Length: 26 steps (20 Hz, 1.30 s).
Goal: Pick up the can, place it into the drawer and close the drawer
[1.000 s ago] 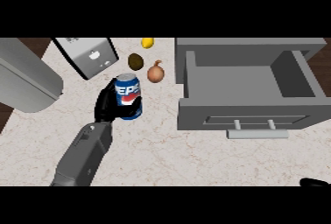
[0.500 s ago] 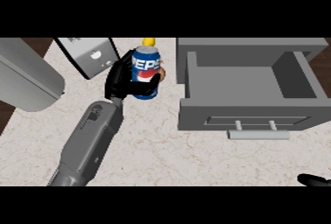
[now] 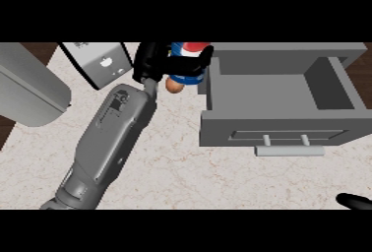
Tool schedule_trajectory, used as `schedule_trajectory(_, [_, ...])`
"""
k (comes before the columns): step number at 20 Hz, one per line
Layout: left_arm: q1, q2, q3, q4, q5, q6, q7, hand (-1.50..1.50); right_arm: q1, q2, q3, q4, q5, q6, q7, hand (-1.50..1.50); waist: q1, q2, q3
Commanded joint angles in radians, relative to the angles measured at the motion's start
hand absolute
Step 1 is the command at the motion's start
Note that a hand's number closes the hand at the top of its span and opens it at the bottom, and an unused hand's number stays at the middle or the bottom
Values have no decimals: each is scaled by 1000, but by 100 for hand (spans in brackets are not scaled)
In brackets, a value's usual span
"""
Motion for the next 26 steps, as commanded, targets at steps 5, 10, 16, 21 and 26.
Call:
schedule_trajectory(5, [-245, -5, -61, 26, 17, 126, 181, 150, 19, -1, -14, 26, -19, 21, -35, -150, -15, 2, 0])
schedule_trajectory(10, [-361, 1, 23, 197, 4, 79, 158, 150, 33, 2, -36, 36, -39, 31, -69, -150, -15, 4, 0])
schedule_trajectory(16, [-527, -5, -87, 360, 112, 166, 147, 150, -12, -15, -12, -33, -45, 9, 32, -150, -47, 9, 1])
schedule_trajectory(21, [-587, -5, -135, 467, 186, 190, 118, 150, -48, -32, -20, -7, -51, 8, 32, -150, -60, 13, 1])
schedule_trajectory(26, [-635, -5, -186, 535, 228, 237, 75, 150, -46, 6, 40, -23, 2, -9, 14, -150, -75, 18, 2])
